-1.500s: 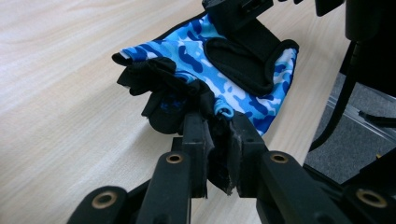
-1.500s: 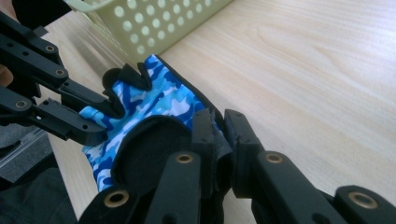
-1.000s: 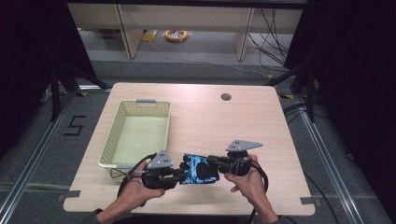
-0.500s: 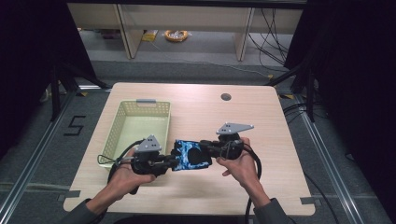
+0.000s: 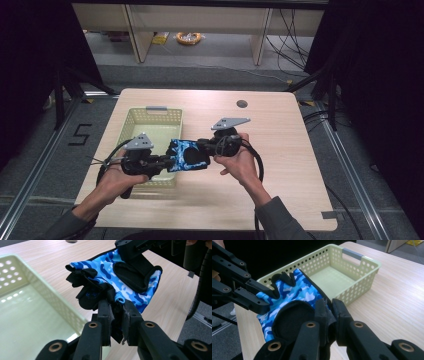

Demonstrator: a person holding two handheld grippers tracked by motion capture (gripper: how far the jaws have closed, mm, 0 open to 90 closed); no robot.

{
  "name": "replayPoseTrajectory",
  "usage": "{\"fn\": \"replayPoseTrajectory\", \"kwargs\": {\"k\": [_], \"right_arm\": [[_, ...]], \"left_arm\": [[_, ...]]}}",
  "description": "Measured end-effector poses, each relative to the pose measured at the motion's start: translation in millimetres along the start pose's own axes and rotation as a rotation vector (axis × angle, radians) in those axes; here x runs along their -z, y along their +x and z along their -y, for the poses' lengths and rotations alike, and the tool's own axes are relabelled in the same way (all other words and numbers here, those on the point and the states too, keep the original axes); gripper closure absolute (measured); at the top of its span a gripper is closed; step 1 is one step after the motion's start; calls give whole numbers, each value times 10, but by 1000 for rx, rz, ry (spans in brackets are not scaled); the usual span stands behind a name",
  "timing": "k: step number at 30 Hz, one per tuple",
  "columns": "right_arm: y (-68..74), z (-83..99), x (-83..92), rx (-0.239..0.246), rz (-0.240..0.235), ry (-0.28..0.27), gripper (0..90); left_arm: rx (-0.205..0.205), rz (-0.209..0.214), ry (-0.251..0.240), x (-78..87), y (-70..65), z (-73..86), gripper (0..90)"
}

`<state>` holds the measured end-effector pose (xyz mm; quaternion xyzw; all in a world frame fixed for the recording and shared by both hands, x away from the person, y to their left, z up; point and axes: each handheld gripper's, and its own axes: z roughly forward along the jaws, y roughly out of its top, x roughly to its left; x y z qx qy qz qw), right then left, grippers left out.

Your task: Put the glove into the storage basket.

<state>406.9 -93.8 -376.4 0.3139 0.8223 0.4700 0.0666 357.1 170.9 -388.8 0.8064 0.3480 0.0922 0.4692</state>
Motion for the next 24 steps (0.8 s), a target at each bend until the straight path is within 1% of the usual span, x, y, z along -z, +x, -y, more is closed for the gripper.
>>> {"fn": "replayPoseTrajectory", "kwargs": {"k": [1, 2, 3, 4, 5, 6, 7, 10, 11, 12, 13, 14, 15, 16, 17, 18, 19, 20, 21, 22, 23, 24], "right_arm": [[3, -11, -30, 8, 6, -6, 835], [15, -52, -83, 15, -1, 5, 835], [30, -69, -103, 7, 2, 9, 835], [30, -69, -103, 7, 2, 9, 835], [34, -87, -128, 19, 2, 5, 836], [38, -99, -157, 20, 0, -5, 835], [47, -135, -195, 27, -1, 2, 835], [69, -168, -243, 18, -2, 6, 835], [73, -181, -258, 15, -3, 11, 835], [90, -210, -325, 14, -4, 16, 835], [90, -210, -325, 14, -4, 16, 835], [86, -216, -355, 27, -3, 11, 835], [110, -236, -435, 10, -12, 18, 835], [108, -240, -467, 23, -11, 21, 835], [117, -243, -522, 23, -12, 12, 835], [141, -251, -568, 8, -16, 25, 835], [141, -251, -568, 8, -16, 25, 835], [142, -256, -598, 20, -16, 35, 835], [168, -268, -701, 19, -22, 41, 835], [168, -268, -701, 19, -22, 41, 835], [193, -277, -793, 13, -24, 43, 835], [193, -277, -793, 13, -24, 43, 835]], "left_arm": [[5, 10, 2, 16, 39, 9, 784], [7, 0, 10, 35, 60, 14, 784], [19, -5, 7, 63, 103, 25, 784], [19, -5, 7, 63, 103, 25, 784], [20, -12, 3, 81, 126, 27, 784], [22, -12, 5, 100, 148, 28, 784], [26, -24, -4, 121, 173, 33, 784], [26, -33, -2, 144, 207, 40, 784], [28, -34, 10, 161, 233, 46, 784], [36, -39, 13, 183, 277, 62, 784], [36, -39, 13, 183, 277, 62, 784], [42, -41, 17, 205, 312, 75, 784], [52, -46, 16, 233, 359, 99, 784], [51, -52, 21, 251, 386, 113, 784], [58, -58, 24, 270, 416, 139, 784], [61, -57, 30, 282, 438, 155, 784], [61, -57, 30, 282, 438, 155, 784], [60, -62, 38, 305, 477, 184, 784], [74, -74, 40, 330, 521, 223, 785], [74, -74, 40, 330, 521, 223, 784], [81, -84, 37, 356, 576, 267, 784], [81, -84, 37, 356, 576, 267, 784]]}}
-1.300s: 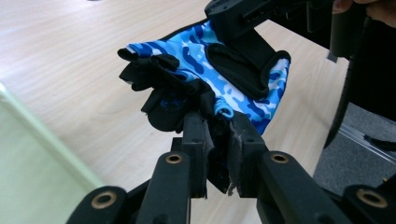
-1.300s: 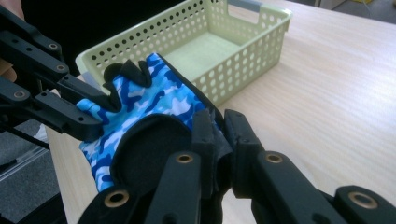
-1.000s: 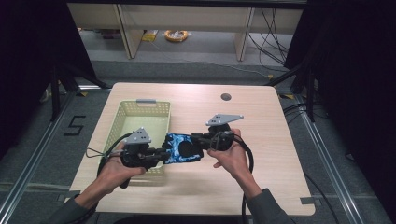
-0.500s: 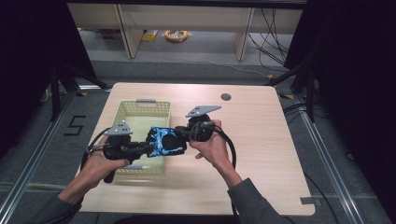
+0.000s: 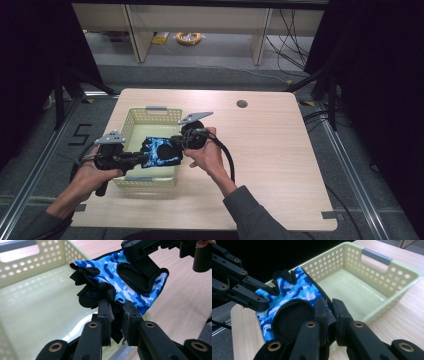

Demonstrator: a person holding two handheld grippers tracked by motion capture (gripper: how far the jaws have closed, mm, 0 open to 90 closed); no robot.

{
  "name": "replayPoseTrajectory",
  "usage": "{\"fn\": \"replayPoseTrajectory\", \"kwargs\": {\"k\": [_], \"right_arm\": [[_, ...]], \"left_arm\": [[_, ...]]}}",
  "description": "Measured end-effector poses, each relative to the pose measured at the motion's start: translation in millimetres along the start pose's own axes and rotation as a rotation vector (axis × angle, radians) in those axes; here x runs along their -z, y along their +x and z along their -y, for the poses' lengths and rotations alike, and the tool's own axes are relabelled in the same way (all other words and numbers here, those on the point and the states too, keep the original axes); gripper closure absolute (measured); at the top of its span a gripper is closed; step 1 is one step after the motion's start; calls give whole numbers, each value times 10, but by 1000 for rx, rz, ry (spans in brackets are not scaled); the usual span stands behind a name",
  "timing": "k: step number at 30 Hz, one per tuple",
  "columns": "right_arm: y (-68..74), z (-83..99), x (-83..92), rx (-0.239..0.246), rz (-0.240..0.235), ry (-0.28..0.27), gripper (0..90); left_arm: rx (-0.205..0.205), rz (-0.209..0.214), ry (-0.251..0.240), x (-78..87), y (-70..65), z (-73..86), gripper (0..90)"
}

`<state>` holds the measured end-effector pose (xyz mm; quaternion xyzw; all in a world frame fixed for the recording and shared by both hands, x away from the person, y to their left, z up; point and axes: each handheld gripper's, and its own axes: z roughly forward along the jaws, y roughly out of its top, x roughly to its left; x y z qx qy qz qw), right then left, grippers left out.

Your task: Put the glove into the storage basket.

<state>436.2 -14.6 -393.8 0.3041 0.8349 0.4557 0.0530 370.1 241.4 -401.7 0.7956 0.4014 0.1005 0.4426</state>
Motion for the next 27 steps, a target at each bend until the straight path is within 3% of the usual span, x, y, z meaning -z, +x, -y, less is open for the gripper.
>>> {"fn": "replayPoseTrajectory", "kwargs": {"k": [4, 13, 20, 21, 24, 25, 26, 27], "right_arm": [[30, -42, -183, 7, -4, 22, 835], [48, -8, -433, -12, 14, 51, 835], [49, 73, -575, -26, 37, 88, 835], [53, 77, -586, -26, 37, 97, 835], [80, 93, -621, -23, 50, 108, 835], [99, 112, -656, -21, 50, 117, 835], [99, 112, -656, -21, 50, 117, 835], [125, 132, -679, -41, 60, 135, 834]], "left_arm": [[29, -15, 2, 22, 149, 79, 784], [58, -20, 31, -43, 321, 183, 783], [61, -17, 68, -118, 394, 265, 783], [80, -15, 67, -132, 396, 274, 783], [60, -21, 91, -131, 428, 301, 782], [85, -18, 85, -147, 427, 316, 782], [68, -19, 102, -137, 444, 324, 782], [75, -20, 107, -146, 448, 336, 781]]}}
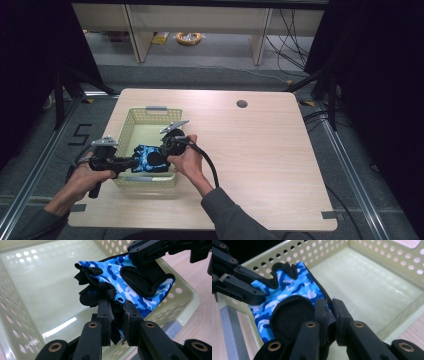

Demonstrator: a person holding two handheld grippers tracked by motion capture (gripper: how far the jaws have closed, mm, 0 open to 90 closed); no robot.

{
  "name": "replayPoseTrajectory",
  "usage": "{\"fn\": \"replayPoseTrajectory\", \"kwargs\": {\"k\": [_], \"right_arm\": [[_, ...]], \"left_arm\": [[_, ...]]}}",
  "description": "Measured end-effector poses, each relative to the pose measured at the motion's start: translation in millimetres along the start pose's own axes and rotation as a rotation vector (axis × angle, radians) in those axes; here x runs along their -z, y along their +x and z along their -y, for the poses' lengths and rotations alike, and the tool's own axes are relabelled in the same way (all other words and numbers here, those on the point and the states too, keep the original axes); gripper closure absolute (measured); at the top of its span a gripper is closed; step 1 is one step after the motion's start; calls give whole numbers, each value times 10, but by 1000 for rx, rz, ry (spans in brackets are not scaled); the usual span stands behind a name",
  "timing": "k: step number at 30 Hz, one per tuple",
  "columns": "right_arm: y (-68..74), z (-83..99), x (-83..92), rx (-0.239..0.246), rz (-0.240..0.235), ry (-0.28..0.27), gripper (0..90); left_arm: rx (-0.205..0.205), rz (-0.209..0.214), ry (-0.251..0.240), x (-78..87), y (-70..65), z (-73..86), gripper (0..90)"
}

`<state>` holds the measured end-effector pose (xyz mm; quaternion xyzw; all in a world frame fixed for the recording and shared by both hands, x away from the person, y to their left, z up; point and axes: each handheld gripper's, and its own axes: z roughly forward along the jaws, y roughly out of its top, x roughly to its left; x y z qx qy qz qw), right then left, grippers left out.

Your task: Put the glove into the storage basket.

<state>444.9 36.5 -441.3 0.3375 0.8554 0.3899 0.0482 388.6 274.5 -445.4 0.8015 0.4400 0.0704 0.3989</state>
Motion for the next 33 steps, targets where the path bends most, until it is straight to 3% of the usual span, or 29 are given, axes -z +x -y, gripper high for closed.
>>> {"fn": "replayPoseTrajectory", "kwargs": {"k": [3, 4, 6, 8, 10, 14, 15, 18, 30, 32, 33], "right_arm": [[-7, 14, -30, 14, 2, 0, 835], [-1, 23, -52, 19, 8, 2, 834], [-1, 24, -63, 27, 3, -1, 834], [12, 33, -86, 26, 12, 15, 833], [-5, 40, -114, 51, 15, 10, 833], [16, 55, -135, 30, 22, 45, 831], [7, 55, -147, 49, 26, 42, 830], [4, 65, -169, 44, 22, 55, 829], [15, 46, -219, 65, 32, 76, 825], [26, 43, -212, 52, 40, 90, 825], [14, 37, -234, 85, 42, 84, 826]], "left_arm": [[-5, 5, 20, -2, 27, 2, 781], [29, -6, 1, -32, 16, 11, 780], [30, -5, 10, -41, 21, 17, 779], [5, -7, 42, -46, 32, 26, 779], [3, -4, 51, -58, 45, 29, 778], [-1, -8, 54, -110, 39, 57, 777], [7, -15, 73, -112, 29, 57, 776], [8, -10, 55, -118, 40, 52, 773], [-17, -28, 107, -135, 74, 26, 717], [-7, -38, 85, -146, 67, 26, 715], [-11, -43, 82, -145, 68, 19, 712]]}}
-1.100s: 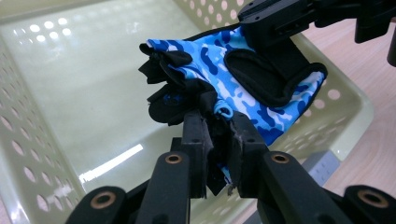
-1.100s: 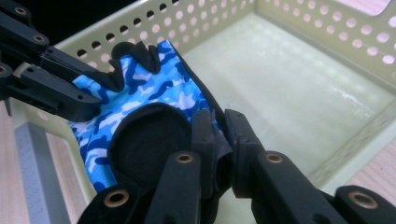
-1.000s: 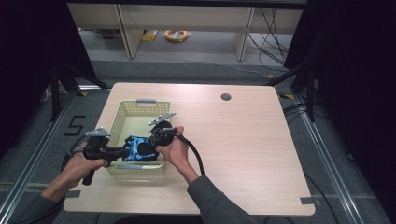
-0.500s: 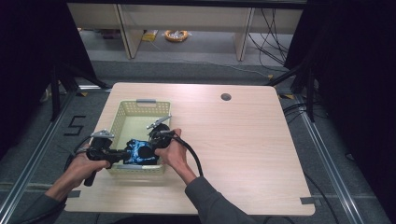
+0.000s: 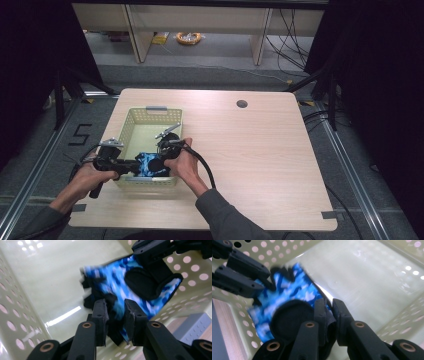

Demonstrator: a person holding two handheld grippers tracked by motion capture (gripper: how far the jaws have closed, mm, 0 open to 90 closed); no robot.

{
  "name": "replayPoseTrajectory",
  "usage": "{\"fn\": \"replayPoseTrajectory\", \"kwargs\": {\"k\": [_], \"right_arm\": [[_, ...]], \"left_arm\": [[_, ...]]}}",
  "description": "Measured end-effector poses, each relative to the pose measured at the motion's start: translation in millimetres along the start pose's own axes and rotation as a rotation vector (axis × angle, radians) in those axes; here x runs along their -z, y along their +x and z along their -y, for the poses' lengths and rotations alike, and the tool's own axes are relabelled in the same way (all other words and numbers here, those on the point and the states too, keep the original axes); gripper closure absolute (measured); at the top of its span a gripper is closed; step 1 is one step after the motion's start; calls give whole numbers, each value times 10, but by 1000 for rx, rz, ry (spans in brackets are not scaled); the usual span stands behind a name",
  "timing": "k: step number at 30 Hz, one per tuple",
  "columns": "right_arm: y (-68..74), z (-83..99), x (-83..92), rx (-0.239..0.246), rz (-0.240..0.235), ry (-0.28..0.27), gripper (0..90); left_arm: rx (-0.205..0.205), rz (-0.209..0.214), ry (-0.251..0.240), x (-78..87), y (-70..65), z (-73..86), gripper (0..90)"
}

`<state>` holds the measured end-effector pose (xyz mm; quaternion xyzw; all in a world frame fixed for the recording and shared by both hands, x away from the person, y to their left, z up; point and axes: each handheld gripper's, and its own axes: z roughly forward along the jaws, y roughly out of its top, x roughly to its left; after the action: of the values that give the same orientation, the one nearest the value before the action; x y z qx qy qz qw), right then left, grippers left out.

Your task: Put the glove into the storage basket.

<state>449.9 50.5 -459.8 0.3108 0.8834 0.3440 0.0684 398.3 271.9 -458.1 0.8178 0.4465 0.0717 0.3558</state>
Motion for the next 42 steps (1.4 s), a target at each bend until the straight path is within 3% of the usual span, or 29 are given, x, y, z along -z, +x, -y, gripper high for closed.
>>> {"fn": "replayPoseTrajectory", "kwargs": {"k": [3, 5, 8, 11, 14, 16, 20, 22, 23, 26, 28, 38, 39, 42], "right_arm": [[43, -1, -28, -30, 18, 22, 822], [32, -4, -31, -27, 19, 19, 813], [24, -7, -28, -30, 23, 16, 781], [28, -15, -12, -65, 24, 18, 723], [0, -36, 10, -40, 52, -4, 646], [1, -54, 38, -49, 60, -12, 632], [4, -73, 70, -60, 55, -31, 618], [7, -83, 95, -51, 49, -41, 598], [2, -90, 119, -31, 41, -57, 595], [6, -102, 159, -35, 29, -70, 586], [0, -107, 184, -22, 31, -80, 577], [-40, -80, 376, -9, 6, -118, 541], [-33, -55, 427, -42, 3, -125, 536], [-48, -16, 514, -48, 16, -130, 521]], "left_arm": [[-6, -16, 19, 41, 4, -45, 671], [14, -18, -15, 68, 3, -73, 657], [10, -23, -12, 103, 14, -95, 639], [18, -34, -30, 149, 21, -122, 628], [14, -17, -46, 162, 23, -131, 624], [23, -19, -48, 150, 1, -128, 622], [16, -9, -52, 143, -17, -130, 615], [15, -25, -53, 148, -31, -133, 604], [8, -17, -55, 148, -32, -137, 590], [15, -14, -64, 148, -50, -139, 569], [-1, -10, -60, 160, -56, -141, 569], [27, 4, -109, 223, -122, -156, 452], [31, 9, -120, 252, -157, -164, 419], [55, 29, -152, 266, -205, -168, 392]]}}
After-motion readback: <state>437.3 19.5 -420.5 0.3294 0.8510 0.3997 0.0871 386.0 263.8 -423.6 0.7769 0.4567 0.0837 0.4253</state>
